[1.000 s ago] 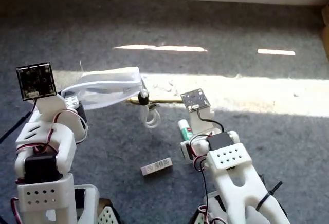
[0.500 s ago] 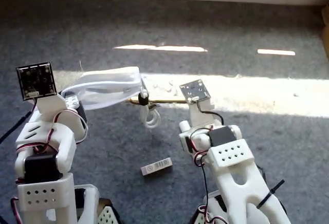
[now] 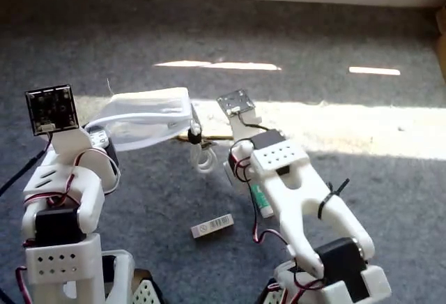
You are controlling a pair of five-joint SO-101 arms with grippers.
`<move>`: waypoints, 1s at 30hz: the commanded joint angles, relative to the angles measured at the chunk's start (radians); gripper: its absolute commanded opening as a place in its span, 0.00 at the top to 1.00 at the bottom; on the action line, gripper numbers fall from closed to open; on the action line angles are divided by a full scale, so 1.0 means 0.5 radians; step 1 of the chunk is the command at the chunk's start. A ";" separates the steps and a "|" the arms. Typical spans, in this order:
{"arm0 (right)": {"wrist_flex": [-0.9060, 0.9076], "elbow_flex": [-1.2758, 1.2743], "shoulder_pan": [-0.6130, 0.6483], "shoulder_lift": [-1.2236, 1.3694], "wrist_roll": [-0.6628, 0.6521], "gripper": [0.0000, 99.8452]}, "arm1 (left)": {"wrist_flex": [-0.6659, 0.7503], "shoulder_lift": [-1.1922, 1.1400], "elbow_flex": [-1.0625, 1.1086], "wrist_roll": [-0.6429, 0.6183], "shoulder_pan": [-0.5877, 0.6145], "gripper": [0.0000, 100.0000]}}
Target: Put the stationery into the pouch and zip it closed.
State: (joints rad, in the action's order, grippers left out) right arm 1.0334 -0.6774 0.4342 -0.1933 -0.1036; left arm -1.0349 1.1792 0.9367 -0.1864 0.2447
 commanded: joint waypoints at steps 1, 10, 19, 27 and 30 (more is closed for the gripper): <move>-0.081 0.143 0.011 0.121 -0.006 0.85 | 0.021 -0.026 0.008 0.015 0.035 0.99; -0.256 0.146 -0.115 0.388 -0.012 0.85 | 0.018 -0.026 0.008 0.015 0.035 0.99; -0.259 0.143 -0.106 0.391 -0.012 0.95 | 0.028 -0.026 0.008 0.015 0.035 0.99; -0.247 0.121 -0.106 0.385 -0.006 0.97 | 0.049 -0.026 0.035 0.015 0.035 0.99; -0.247 0.072 -0.091 0.382 -0.006 0.97 | 0.061 -0.026 0.038 0.015 0.035 0.99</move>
State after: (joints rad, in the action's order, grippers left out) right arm 0.9168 -0.6375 0.3836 0.0031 -0.1036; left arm -1.0226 1.1792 0.9536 -0.1864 0.2447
